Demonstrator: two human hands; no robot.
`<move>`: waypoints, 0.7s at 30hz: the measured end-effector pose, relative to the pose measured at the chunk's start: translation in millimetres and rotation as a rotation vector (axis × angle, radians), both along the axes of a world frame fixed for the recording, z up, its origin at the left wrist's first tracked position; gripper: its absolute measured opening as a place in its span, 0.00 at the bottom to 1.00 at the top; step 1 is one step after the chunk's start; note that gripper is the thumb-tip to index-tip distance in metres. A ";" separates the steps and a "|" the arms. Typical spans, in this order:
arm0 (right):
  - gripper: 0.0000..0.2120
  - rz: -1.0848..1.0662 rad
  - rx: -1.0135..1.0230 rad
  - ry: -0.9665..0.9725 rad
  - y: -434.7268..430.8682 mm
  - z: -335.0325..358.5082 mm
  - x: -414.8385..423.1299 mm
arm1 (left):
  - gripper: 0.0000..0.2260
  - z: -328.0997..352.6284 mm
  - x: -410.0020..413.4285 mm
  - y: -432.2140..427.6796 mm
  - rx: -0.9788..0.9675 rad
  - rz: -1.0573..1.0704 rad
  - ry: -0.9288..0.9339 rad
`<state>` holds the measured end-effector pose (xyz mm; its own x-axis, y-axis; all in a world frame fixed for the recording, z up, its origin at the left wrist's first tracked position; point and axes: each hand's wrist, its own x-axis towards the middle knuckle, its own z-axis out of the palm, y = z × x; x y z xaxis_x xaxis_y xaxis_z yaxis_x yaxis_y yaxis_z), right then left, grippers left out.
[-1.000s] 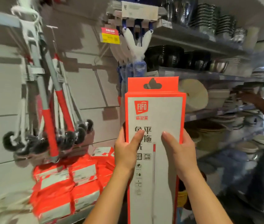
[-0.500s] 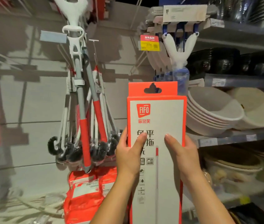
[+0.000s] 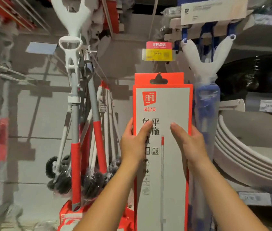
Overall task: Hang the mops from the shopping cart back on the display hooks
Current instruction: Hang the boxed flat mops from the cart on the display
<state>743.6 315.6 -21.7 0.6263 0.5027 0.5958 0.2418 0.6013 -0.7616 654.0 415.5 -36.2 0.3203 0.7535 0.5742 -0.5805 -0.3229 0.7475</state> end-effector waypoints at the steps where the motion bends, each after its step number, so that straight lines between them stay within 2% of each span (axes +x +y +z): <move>1: 0.08 0.015 0.003 -0.011 6.0 7.1 9.0 | 0.21 5.6 8.1 5.3 0.006 0.023 0.001; 5: 0.07 0.056 0.003 -0.040 27.5 31.1 36.5 | 0.18 27.7 30.1 24.0 0.036 0.067 -0.010; 9: 0.13 0.071 0.006 -0.035 45.2 42.7 52.1 | 0.15 44.9 40.1 39.0 0.060 0.081 -0.013; 14: 0.17 0.103 0.003 0.004 61.2 49.1 65.3 | 0.06 57.5 44.9 50.4 0.106 0.087 -0.035; 21: 0.18 0.122 -0.034 -0.003 81.0 59.0 75.6 | 0.06 63.8 57.3 71.8 0.063 0.068 -0.057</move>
<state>819.2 396.5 37.3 0.5579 0.5949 0.5786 0.1706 0.6001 -0.7815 711.2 487.3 27.6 0.2350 0.7339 0.6374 -0.5968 -0.4086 0.6905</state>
